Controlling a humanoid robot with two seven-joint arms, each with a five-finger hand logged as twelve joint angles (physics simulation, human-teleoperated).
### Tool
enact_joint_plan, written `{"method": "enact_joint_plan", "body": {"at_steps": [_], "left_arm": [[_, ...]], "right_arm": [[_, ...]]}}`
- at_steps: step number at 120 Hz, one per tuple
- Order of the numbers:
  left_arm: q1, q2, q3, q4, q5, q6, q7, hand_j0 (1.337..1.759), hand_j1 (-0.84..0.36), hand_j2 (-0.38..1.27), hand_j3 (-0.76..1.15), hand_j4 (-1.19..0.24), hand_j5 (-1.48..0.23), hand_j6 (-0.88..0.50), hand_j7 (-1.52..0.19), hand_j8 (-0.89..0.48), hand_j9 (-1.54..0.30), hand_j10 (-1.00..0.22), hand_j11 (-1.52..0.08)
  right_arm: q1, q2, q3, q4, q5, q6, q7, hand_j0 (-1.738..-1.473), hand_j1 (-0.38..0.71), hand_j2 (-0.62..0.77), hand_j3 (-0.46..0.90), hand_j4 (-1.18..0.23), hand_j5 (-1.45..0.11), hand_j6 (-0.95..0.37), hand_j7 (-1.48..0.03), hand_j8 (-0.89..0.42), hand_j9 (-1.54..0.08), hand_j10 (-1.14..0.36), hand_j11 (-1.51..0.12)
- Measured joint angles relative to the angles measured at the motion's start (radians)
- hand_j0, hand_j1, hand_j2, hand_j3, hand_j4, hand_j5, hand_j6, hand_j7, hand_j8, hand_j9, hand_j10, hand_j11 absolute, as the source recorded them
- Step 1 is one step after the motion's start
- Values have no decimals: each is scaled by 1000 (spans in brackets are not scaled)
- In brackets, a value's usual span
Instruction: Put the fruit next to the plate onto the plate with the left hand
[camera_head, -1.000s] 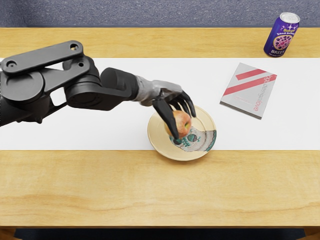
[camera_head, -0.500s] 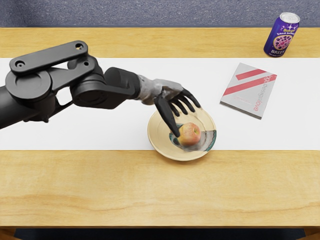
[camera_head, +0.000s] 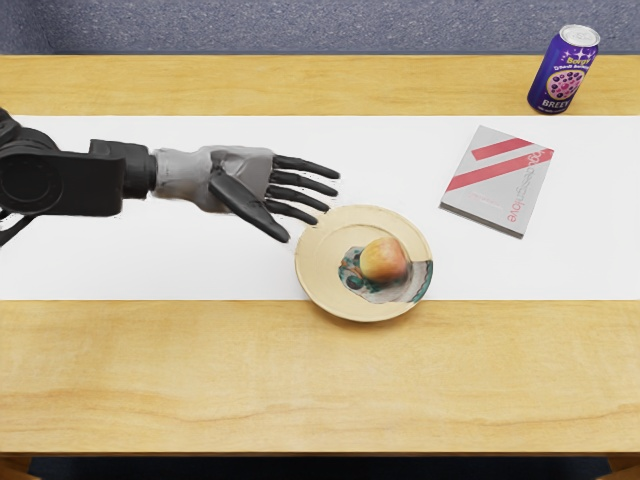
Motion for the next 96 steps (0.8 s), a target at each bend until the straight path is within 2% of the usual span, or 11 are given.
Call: {"method": "enact_joint_plan", "body": {"at_steps": [14,25,33,49,75,96], "left_arm": [[33,69,-17,32,-48,-9,0,1658,45,53,0,-254,-331,-253,-331,-253,-331,-254,-331],[77,107,-21,83,-86,-12,2,1658,46,52,0,-253,-329,-252,-329,-252,-329,-252,-329],[92,148,-19,107,-111,-12,16,1658,47,52,0,-251,-327,-251,-327,-251,-327,-251,-328],[113,159,-21,154,-131,-13,35,1658,49,51,0,-249,-325,-249,-325,-249,-325,-249,-325],[124,214,-22,249,-142,-14,40,1658,50,50,0,-247,-323,-247,-323,-247,-324,-247,-324],[155,254,-22,277,-170,-14,40,1658,51,50,0,-247,-323,-246,-323,-246,-323,-247,-323]], "right_arm": [[0,0,0,0,0,0,0,-1658,-306,-7,0,-36,-46,-36,-46,-36,-46,-36,-46],[0,0,0,0,0,0,0,-1658,-307,-7,0,-36,-46,-36,-46,-36,-46,-36,-46],[0,0,0,0,0,0,0,-1658,-306,-7,0,-36,-46,-36,-46,-36,-46,-36,-46],[0,0,0,0,0,0,0,-1658,-307,-7,0,-36,-46,-36,-46,-36,-46,-36,-46],[0,0,0,0,0,0,0,-1658,-306,-7,0,-36,-46,-36,-46,-36,-46,-36,-46],[0,0,0,0,0,0,0,-1658,-307,-7,0,-36,-46,-36,-46,-36,-46,-36,-46]]}}
